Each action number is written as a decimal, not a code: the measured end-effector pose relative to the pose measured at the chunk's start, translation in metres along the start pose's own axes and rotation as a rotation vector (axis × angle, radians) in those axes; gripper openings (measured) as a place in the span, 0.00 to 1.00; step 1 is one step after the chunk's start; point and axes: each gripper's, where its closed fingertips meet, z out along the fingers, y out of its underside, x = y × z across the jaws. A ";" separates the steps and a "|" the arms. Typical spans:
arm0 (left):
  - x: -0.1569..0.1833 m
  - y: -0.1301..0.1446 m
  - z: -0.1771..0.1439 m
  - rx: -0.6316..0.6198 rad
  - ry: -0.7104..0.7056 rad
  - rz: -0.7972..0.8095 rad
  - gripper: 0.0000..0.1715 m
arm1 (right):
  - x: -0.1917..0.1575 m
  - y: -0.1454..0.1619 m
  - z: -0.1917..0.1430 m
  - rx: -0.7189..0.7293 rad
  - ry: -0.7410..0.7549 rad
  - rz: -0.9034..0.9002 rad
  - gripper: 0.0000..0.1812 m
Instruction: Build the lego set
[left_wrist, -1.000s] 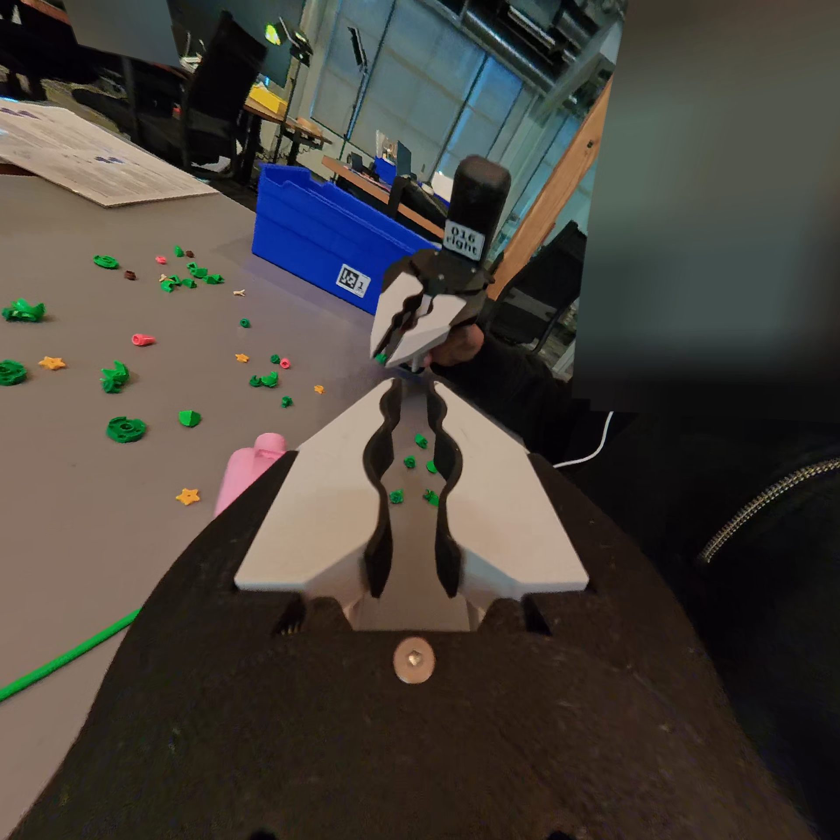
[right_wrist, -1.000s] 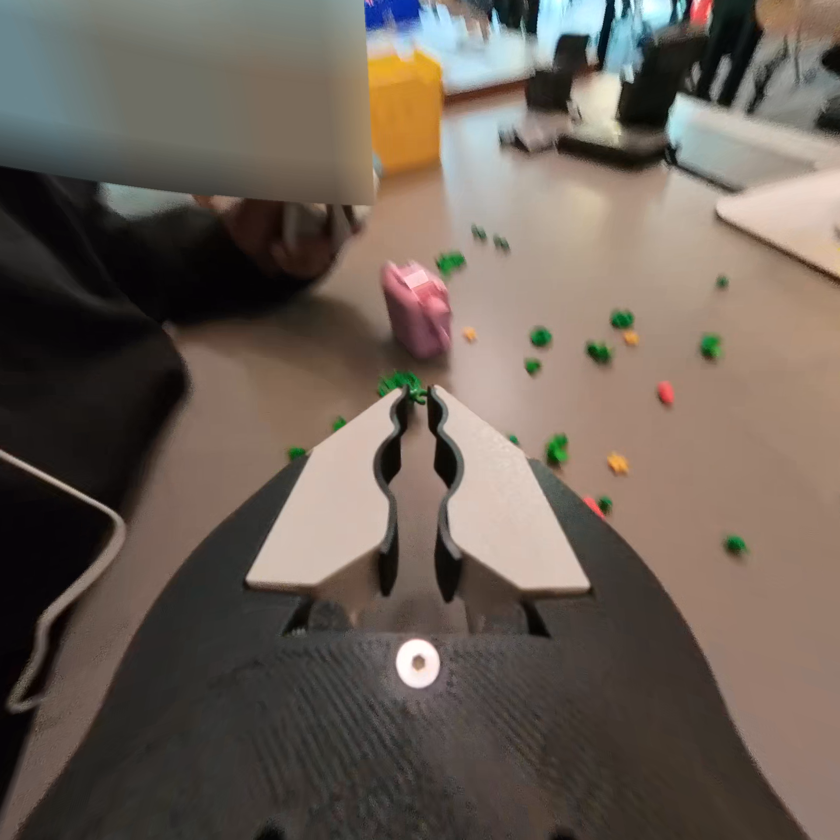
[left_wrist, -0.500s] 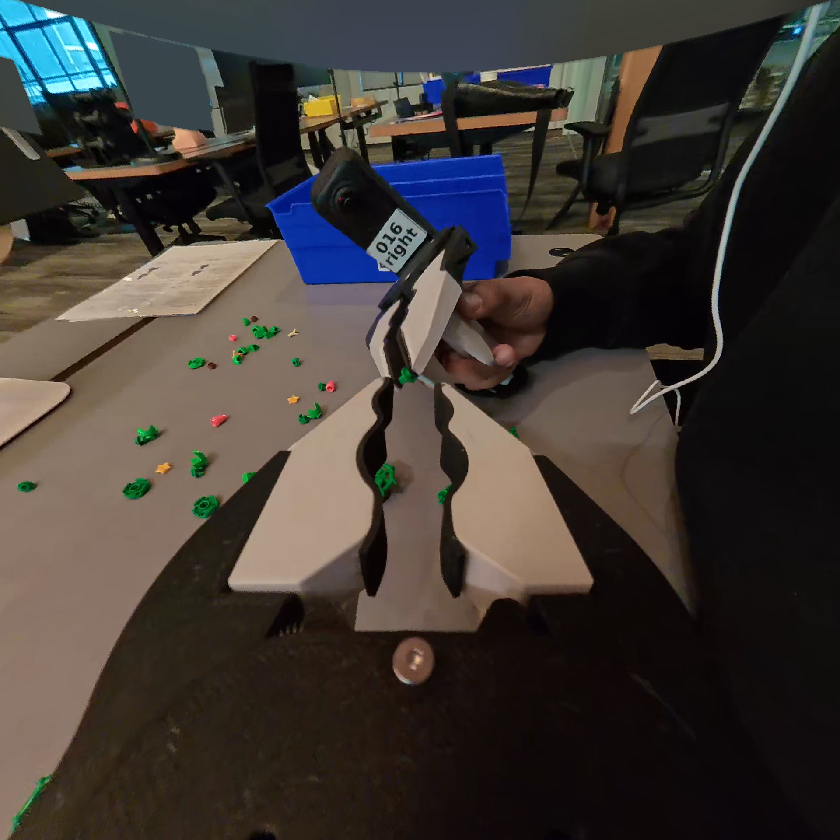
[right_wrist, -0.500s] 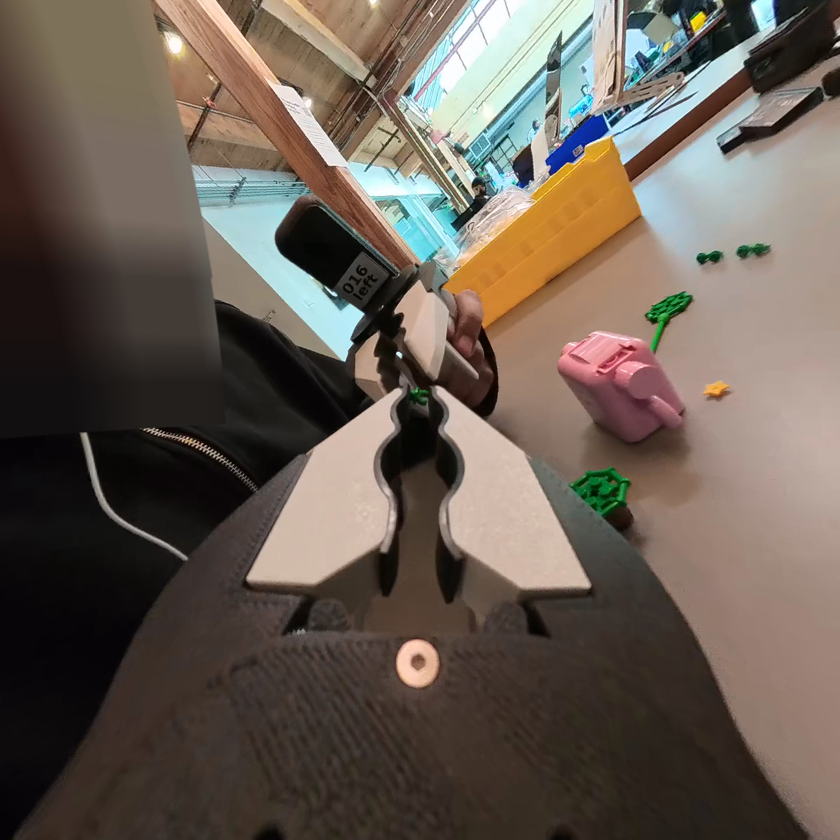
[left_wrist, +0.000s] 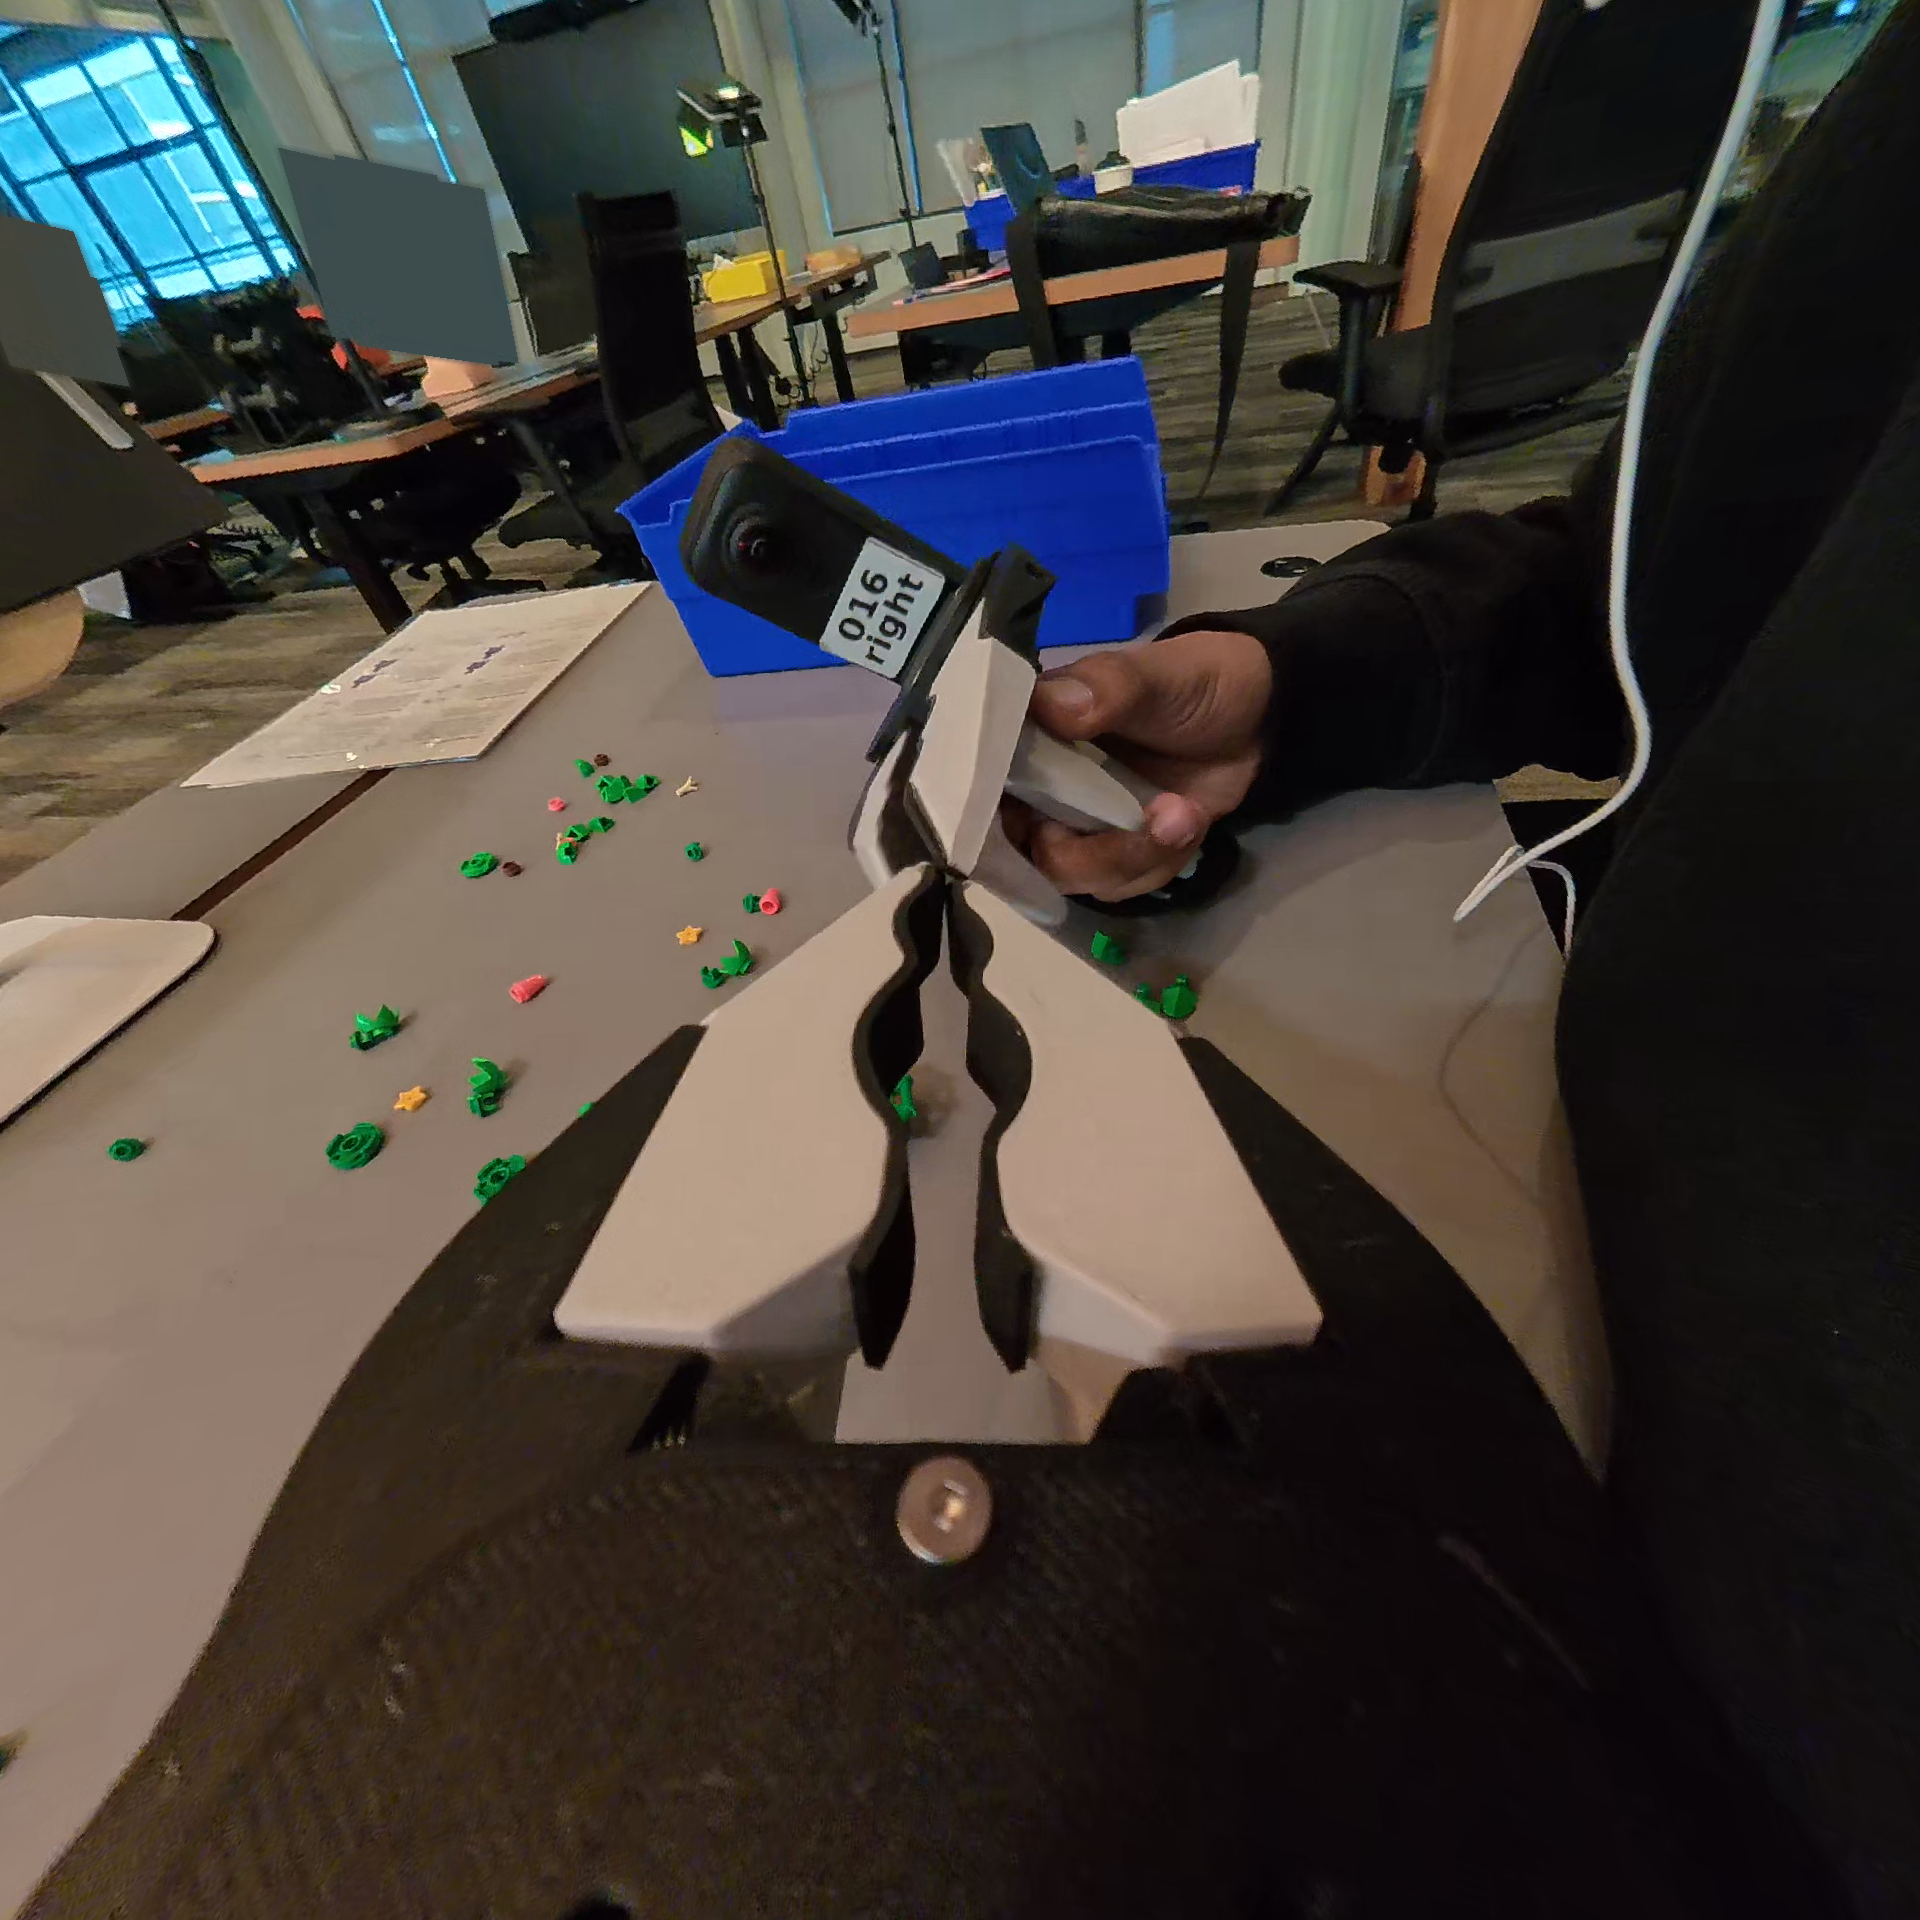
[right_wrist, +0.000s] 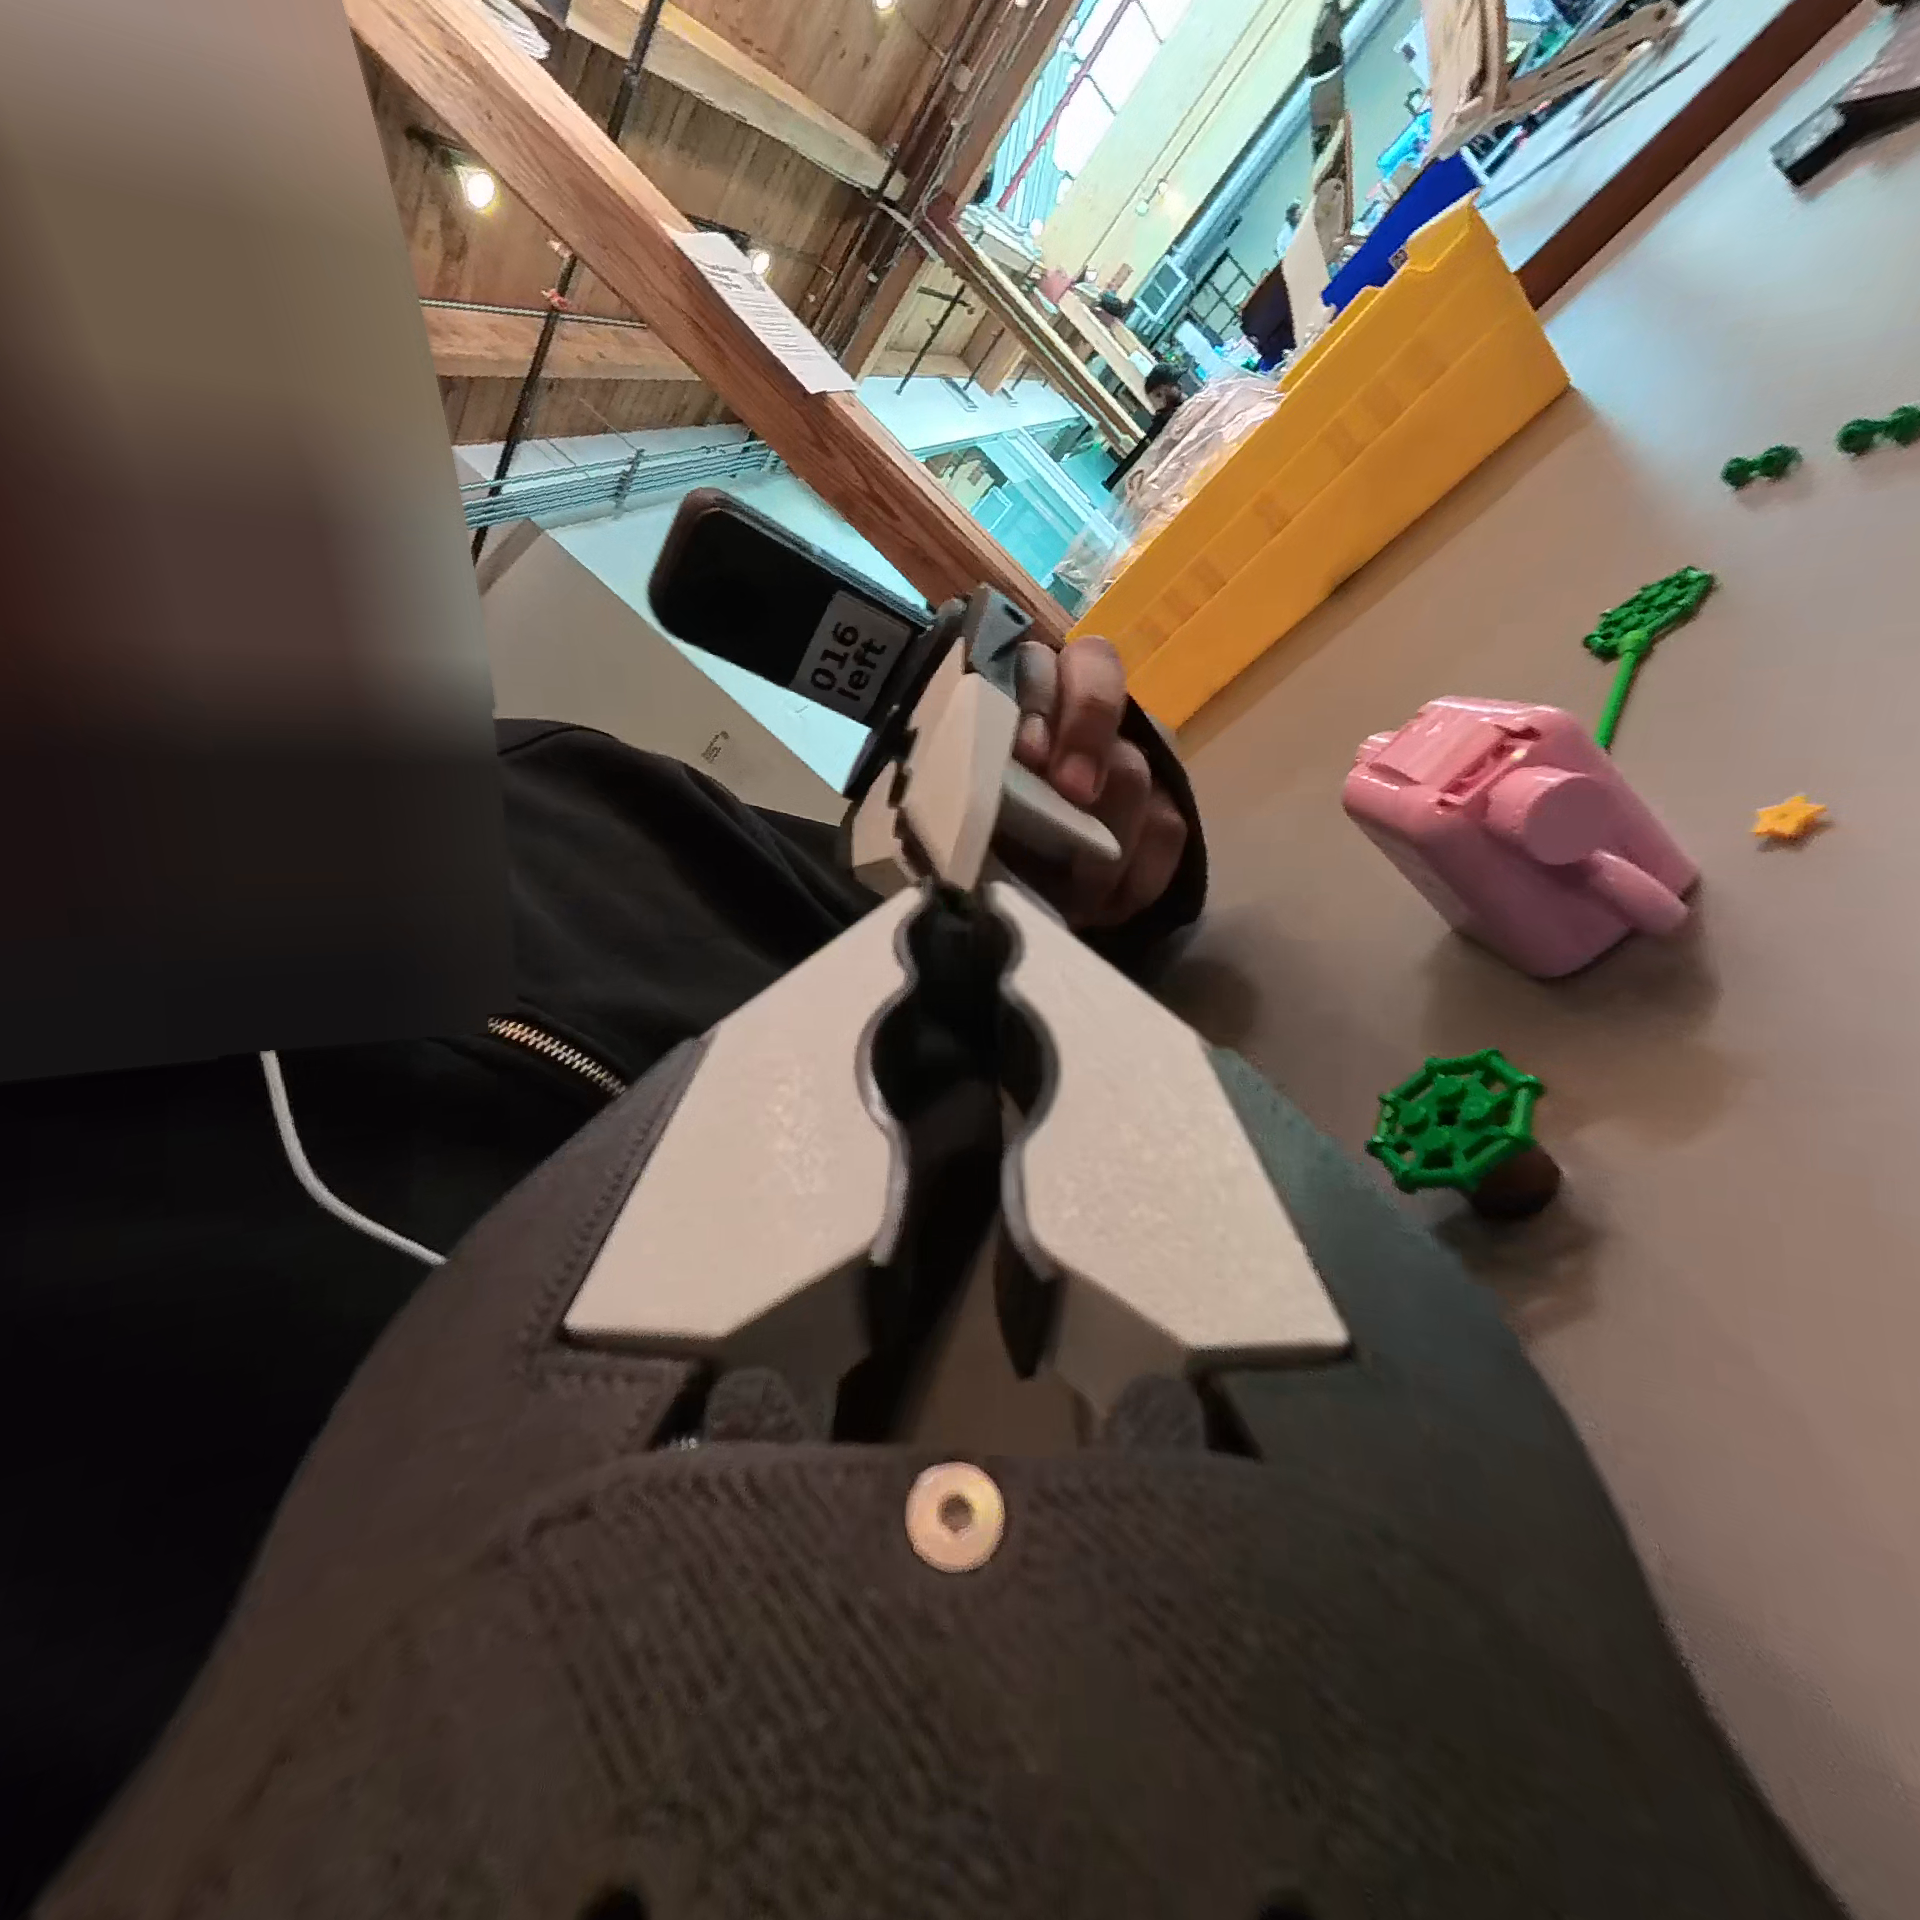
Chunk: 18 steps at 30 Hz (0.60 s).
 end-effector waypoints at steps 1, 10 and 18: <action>0.000 0.001 0.000 -0.004 0.001 -0.005 0.00 | 0.000 0.000 0.000 -0.001 0.005 -0.007 0.02; -0.011 0.008 0.000 -0.028 -0.015 -0.086 0.00 | 0.008 -0.030 -0.035 0.052 0.240 -0.258 0.00; -0.022 0.002 -0.007 0.050 0.023 -0.264 0.02 | 0.005 -0.065 -0.104 0.121 0.608 -0.627 0.02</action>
